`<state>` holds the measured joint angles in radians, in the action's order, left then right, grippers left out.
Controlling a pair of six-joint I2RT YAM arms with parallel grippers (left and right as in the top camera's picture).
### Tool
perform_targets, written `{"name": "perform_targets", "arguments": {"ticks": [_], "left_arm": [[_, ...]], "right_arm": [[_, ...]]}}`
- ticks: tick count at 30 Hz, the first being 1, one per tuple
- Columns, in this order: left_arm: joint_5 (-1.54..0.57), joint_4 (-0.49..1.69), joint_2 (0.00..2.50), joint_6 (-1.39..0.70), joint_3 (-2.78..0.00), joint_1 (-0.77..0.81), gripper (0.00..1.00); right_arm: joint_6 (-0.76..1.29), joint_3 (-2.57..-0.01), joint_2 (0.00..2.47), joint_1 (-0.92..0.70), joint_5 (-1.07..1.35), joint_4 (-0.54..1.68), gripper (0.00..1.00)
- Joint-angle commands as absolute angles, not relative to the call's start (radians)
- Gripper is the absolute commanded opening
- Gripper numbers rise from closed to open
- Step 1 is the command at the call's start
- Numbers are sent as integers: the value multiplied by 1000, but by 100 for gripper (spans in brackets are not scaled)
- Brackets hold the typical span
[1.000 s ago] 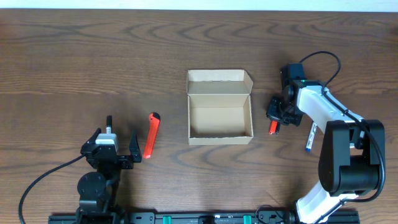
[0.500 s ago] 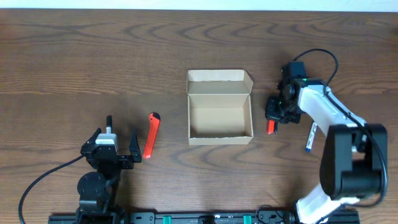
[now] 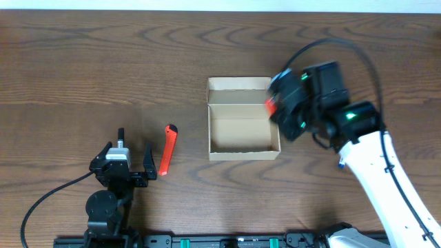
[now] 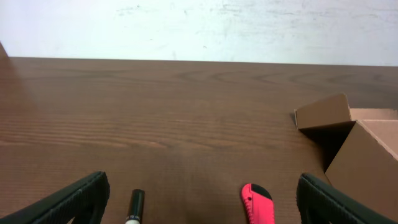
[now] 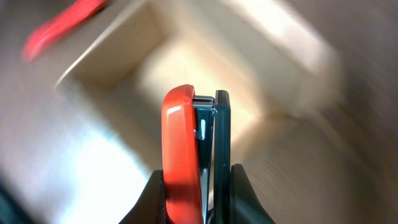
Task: Pack container
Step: 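Carry the red stapler into the box and release it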
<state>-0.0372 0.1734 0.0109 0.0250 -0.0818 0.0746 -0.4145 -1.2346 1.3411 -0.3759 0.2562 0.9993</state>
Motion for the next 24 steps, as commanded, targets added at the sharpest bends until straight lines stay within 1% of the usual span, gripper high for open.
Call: {"name": "perform_targets", "arguments": {"ticks": [1, 2, 5, 17, 24], "left_arm": [[-27, 182, 6, 14, -51, 71, 95], [-27, 182, 6, 14, -51, 71, 95], [-27, 182, 6, 14, -51, 71, 95], [-34, 182, 6, 2, -51, 72, 95], [-35, 182, 6, -2, -51, 72, 95]], "right_arm": [[-934, -1236, 1341, -483, 359, 1034, 1], [-986, -1236, 1342, -530, 323, 1012, 1], [-985, -1237, 1349, -567, 264, 939, 1], [-1004, -1254, 1526, -569, 269, 893, 1], [-1012, -1254, 1618, -568, 258, 823, 1]]}}
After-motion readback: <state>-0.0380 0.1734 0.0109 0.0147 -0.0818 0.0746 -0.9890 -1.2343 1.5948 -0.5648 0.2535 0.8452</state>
